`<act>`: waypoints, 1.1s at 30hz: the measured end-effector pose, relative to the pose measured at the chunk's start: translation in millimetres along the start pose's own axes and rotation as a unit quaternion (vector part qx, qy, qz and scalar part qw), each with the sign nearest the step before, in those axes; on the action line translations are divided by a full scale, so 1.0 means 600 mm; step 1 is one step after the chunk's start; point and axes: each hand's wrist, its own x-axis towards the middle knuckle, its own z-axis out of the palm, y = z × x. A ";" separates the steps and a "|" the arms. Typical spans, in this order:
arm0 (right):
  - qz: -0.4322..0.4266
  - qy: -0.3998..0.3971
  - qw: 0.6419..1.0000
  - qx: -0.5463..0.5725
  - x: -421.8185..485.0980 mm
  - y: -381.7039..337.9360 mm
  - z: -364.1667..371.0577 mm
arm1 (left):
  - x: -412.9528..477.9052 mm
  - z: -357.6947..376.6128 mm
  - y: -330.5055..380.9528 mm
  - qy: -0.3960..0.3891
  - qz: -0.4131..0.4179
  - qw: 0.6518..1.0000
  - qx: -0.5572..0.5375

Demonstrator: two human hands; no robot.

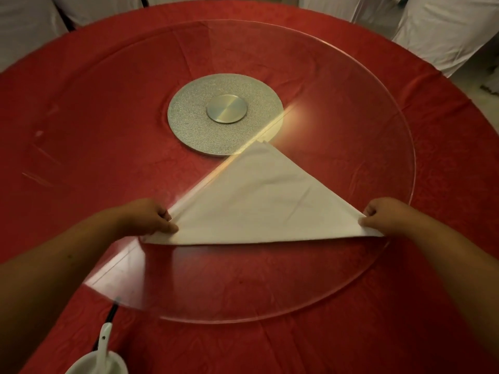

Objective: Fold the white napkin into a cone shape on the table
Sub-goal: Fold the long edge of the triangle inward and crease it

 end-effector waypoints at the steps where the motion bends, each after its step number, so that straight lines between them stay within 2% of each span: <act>1: -0.006 -0.036 0.999 -0.040 -0.009 -0.002 -0.002 | -0.010 0.002 -0.006 -0.044 -0.011 0.999 0.008; 4: -0.005 -0.137 0.977 -0.162 -0.030 -0.016 -0.004 | -0.030 0.014 -0.011 -0.173 -0.052 0.983 0.034; 6: 0.007 -0.161 0.973 -0.166 -0.032 -0.031 -0.008 | -0.030 0.018 -0.005 -0.162 -0.051 0.984 0.050; 8: -0.001 -0.129 0.986 -0.101 -0.030 -0.055 -0.012 | -0.023 0.020 0.011 -0.101 -0.027 0.993 0.058; 12: -0.109 0.039 0.993 0.001 -0.005 -0.137 0.002 | 0.002 0.030 0.060 0.032 0.036 0.995 0.082; 17: -0.139 0.081 0.977 0.140 0.038 -0.249 0.009 | 0.029 0.043 0.124 0.080 0.032 0.995 -0.050; 19: -0.145 0.101 0.970 0.165 0.058 -0.282 0.007 | 0.035 0.038 0.134 0.066 -0.002 0.996 -0.064; 23: -0.153 0.102 0.966 0.184 0.091 -0.330 0.016 | 0.031 0.033 0.117 -0.014 -0.058 0.998 0.018; 26: -0.159 0.097 0.967 0.172 0.101 -0.356 0.024 | 0.025 0.031 0.083 -0.039 -0.084 0.996 -0.005; 33: -0.127 0.096 0.978 0.135 0.106 -0.375 0.028 | 0.003 0.012 0.029 -0.064 -0.032 0.993 -0.089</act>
